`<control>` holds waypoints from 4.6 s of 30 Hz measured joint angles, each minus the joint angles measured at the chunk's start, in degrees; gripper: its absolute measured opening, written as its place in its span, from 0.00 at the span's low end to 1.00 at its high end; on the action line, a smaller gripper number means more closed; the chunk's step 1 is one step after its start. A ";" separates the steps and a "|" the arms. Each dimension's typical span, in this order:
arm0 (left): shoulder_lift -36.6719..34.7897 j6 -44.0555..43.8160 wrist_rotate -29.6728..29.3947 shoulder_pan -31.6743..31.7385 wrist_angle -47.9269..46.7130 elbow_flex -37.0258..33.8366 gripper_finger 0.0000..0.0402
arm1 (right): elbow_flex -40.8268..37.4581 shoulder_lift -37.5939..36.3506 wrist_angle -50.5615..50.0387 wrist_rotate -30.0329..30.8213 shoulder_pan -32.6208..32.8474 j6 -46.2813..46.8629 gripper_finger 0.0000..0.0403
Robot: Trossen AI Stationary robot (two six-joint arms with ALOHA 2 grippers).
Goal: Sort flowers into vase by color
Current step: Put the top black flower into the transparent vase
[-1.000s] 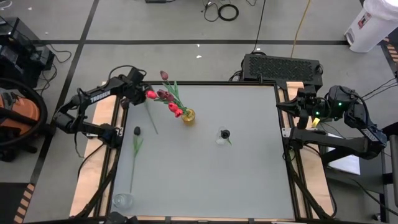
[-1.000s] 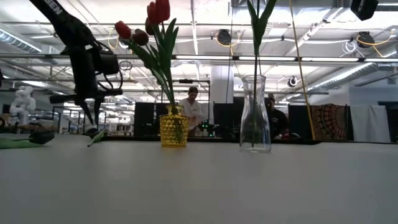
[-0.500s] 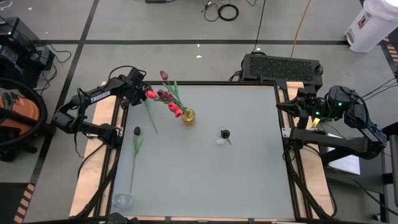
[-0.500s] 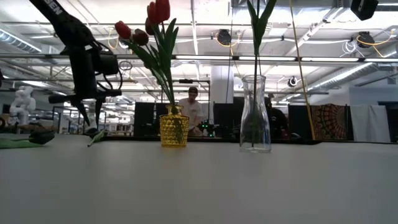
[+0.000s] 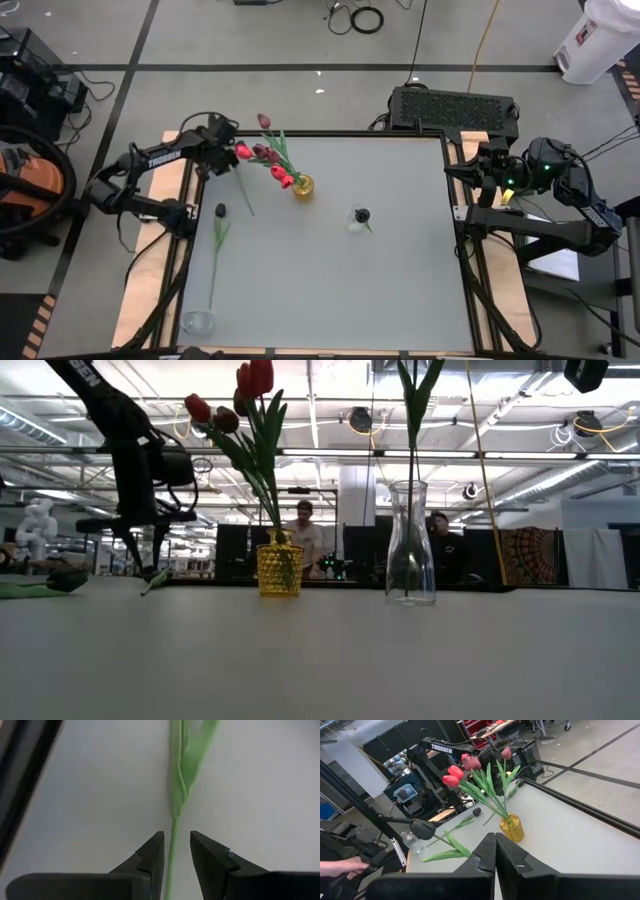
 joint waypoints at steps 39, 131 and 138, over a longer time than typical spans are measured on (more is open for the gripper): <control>8.32 3.16 -2.55 0.01 7.97 0.00 0.25 | 0.00 0.00 0.29 -0.02 0.01 3.90 0.00; 5.91 12.51 -2.54 -0.17 -0.16 1.24 0.01 | 0.02 0.00 4.70 -0.02 0.02 6.04 0.00; -0.06 12.19 -5.54 -0.04 -5.79 1.25 0.01 | 0.02 0.00 4.72 -0.02 0.01 5.48 0.00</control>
